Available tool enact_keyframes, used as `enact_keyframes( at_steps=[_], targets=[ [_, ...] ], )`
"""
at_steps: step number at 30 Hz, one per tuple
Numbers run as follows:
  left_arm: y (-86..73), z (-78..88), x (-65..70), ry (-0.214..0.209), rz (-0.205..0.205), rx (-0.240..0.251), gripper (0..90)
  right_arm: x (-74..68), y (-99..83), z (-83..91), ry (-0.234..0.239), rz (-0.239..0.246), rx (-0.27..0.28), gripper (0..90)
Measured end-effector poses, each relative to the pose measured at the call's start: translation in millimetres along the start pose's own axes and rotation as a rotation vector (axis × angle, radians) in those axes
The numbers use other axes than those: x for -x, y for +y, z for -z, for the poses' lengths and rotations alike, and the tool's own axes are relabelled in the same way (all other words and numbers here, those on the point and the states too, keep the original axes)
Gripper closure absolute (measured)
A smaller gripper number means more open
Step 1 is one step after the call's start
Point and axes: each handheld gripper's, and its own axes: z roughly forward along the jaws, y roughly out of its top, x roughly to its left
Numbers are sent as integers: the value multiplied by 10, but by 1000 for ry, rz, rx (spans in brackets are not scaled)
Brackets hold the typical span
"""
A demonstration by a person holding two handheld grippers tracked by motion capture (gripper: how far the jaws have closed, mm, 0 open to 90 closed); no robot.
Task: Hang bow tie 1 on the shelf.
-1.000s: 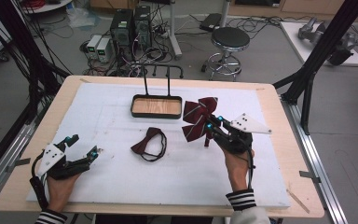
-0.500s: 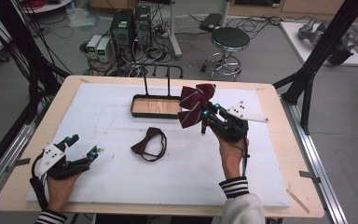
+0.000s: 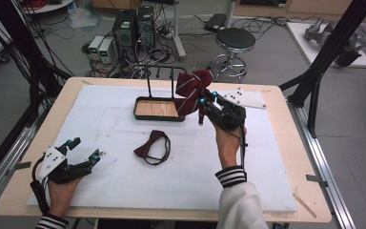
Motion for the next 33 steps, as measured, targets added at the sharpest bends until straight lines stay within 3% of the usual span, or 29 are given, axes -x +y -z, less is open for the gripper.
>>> enact_keyframes(
  at_steps=[7,33],
  targets=[
    [0,1,-2,-1,4,-1,171,-13,104,-166,17,-8,1,747],
    [0,1,-8,-1,7,-2,171,-96,219,-723,97,-56,-33,747]
  ],
)
